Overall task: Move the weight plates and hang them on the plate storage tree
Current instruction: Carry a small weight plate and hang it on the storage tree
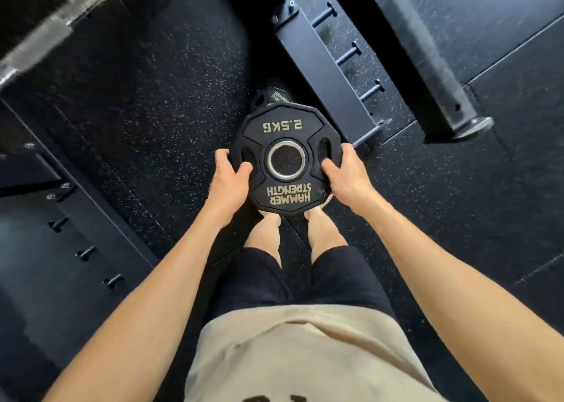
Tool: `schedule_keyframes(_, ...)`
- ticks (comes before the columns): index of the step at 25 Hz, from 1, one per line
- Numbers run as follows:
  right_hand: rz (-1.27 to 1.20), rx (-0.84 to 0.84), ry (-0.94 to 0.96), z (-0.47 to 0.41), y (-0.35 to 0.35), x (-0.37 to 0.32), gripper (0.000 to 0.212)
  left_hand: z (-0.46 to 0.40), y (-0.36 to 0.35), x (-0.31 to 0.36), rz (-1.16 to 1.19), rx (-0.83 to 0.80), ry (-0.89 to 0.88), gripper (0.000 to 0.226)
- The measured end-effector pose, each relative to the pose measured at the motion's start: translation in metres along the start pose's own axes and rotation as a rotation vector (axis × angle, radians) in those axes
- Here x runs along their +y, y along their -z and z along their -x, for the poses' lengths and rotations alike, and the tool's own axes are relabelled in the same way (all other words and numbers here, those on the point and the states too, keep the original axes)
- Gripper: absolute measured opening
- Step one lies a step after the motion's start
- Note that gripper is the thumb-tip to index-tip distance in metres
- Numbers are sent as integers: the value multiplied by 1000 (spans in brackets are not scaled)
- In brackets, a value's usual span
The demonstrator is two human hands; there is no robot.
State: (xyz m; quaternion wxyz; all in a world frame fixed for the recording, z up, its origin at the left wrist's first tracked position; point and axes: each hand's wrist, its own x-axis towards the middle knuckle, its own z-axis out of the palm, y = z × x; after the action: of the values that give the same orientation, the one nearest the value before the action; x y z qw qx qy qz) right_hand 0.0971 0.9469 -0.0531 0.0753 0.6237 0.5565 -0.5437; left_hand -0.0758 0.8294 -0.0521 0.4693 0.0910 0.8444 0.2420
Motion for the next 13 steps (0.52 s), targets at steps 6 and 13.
schedule_keyframes(6,-114,40,262,126,28,-57,13,128,64,25,399,127,-144,19)
schedule_keyframes(13,-156,-129,486,178,41,-106,5,203,104,28,681,326,-328,23)
